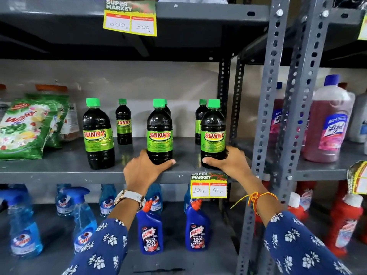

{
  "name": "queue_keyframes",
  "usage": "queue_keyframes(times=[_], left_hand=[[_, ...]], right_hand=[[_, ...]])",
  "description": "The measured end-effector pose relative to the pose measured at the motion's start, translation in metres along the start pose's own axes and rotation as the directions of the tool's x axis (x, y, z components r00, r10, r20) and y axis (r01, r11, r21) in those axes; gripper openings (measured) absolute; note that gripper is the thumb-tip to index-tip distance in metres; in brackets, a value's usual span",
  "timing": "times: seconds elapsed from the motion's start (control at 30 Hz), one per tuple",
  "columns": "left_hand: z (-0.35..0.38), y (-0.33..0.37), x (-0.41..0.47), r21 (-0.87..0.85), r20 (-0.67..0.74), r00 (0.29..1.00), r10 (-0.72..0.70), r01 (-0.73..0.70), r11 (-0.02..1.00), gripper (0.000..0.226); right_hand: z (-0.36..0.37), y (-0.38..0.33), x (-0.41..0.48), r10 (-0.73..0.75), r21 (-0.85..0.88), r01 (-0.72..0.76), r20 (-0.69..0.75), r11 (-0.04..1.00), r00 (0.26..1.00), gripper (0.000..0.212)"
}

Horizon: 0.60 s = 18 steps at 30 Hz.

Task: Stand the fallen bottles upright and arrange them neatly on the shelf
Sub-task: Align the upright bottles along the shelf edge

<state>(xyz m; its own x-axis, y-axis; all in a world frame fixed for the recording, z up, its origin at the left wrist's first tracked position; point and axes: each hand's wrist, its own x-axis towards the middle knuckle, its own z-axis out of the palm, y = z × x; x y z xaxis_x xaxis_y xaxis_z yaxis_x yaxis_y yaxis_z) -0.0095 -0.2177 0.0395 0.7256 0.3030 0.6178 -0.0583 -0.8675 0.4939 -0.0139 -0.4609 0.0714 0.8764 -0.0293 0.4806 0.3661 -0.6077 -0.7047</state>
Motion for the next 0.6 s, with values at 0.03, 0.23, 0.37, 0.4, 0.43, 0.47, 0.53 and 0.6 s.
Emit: queue_keyframes(times=[0.03,0.23,0.37,0.4,0.43,0.47,0.53,0.6], left_hand=[[-0.0005,0.0002,-0.0003,-0.002,0.004,1.0,0.001,-0.001,1.0,0.082],[-0.0005,0.0006,-0.0006,0.015,0.01,1.0,0.002,-0.002,1.0,0.08],[0.0007,-0.0012,0.0005,0.023,0.006,1.0,0.001,-0.001,1.0,0.081],[0.0007,-0.0013,0.0007,0.021,0.007,1.0,0.001,-0.001,1.0,0.081],[0.0014,-0.0016,0.0012,0.017,0.007,1.0,0.003,-0.003,1.0,0.082],[0.0011,-0.0013,0.0014,0.013,0.012,1.0,0.003,-0.003,1.0,0.082],[0.0008,-0.0012,0.0014,0.015,0.021,1.0,0.004,-0.004,1.0,0.082],[0.0006,-0.0012,0.0012,0.029,0.025,1.0,0.008,-0.008,1.0,0.083]], right_hand=[[0.0002,-0.0005,-0.0005,-0.003,-0.004,0.003,-0.004,1.0,1.0,0.05],[-0.0003,-0.0025,-0.0019,-0.004,-0.028,0.004,0.002,1.0,1.0,0.051],[0.0026,-0.0045,-0.0035,0.013,-0.038,-0.013,-0.013,0.999,1.0,0.051],[0.0035,-0.0054,-0.0043,0.015,-0.039,-0.016,-0.024,0.999,1.0,0.051],[0.0045,-0.0049,-0.0042,0.011,-0.037,-0.012,-0.039,0.999,0.999,0.051],[0.0053,-0.0046,-0.0045,0.009,-0.039,-0.011,-0.05,0.999,0.999,0.051],[0.0076,-0.0023,-0.0044,0.007,-0.046,-0.011,-0.072,0.999,0.997,0.052],[0.0088,-0.0011,-0.0048,0.004,-0.05,-0.008,-0.083,0.999,0.997,0.052]])
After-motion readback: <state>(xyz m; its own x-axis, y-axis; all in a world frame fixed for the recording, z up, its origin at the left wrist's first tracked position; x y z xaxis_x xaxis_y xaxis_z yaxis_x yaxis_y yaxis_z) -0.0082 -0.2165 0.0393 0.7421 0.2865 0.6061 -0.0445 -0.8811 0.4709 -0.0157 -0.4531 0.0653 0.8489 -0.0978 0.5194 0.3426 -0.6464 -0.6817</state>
